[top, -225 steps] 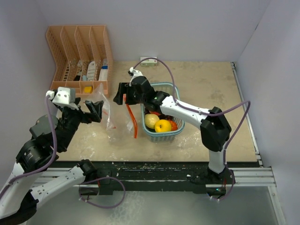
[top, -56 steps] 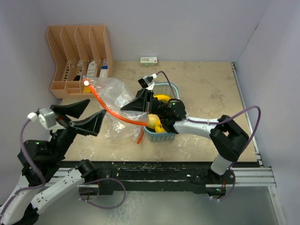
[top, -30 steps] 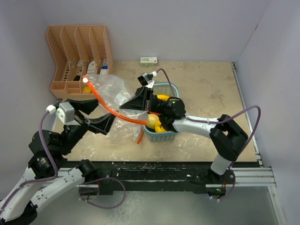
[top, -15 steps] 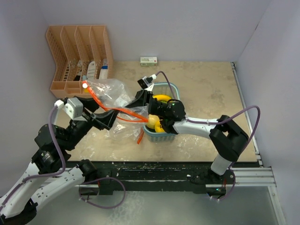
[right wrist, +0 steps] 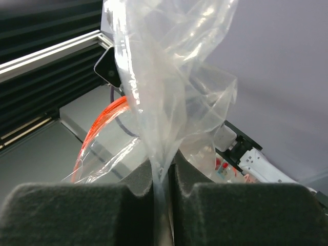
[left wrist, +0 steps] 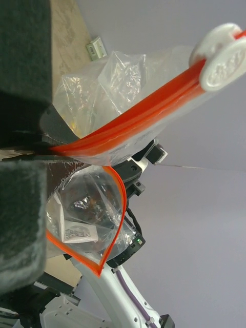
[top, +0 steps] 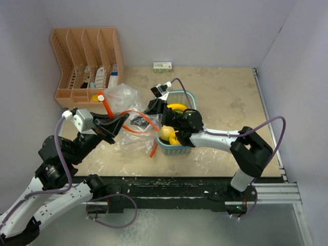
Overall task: Place the food in the zip-top bag and seal the zipper
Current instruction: Open the zipper of the food storage bag.
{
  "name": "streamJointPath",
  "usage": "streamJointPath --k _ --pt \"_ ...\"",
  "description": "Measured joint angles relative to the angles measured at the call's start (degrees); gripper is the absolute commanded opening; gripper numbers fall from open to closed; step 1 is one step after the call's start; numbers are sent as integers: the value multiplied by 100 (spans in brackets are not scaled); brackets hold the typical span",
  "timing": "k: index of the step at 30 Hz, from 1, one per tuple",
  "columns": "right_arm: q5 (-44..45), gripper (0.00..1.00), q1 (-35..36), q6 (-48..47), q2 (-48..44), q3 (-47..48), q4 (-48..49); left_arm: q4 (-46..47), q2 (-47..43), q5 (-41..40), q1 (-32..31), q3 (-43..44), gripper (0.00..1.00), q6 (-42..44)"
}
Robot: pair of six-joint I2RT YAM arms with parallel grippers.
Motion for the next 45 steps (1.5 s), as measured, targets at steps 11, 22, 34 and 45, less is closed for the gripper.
streamJointPath --k 11,22,34,45 --pt "-315 68 -289 -868 -417 -623 -586 -662 -20 -131 0 671 0 568" --pt "2450 72 -522 -5390 -2719 636 -7265 -1766 162 -634 2 1657 0 835" --pt "5195 67 1093 -8332 -2267 1497 -9816 -2896 2020 -922 4 1681 0 586" --pt "5174 63 1102 -8955 -3244 1097 -9484 -3178 1978 -1368 7 1674 0 468"
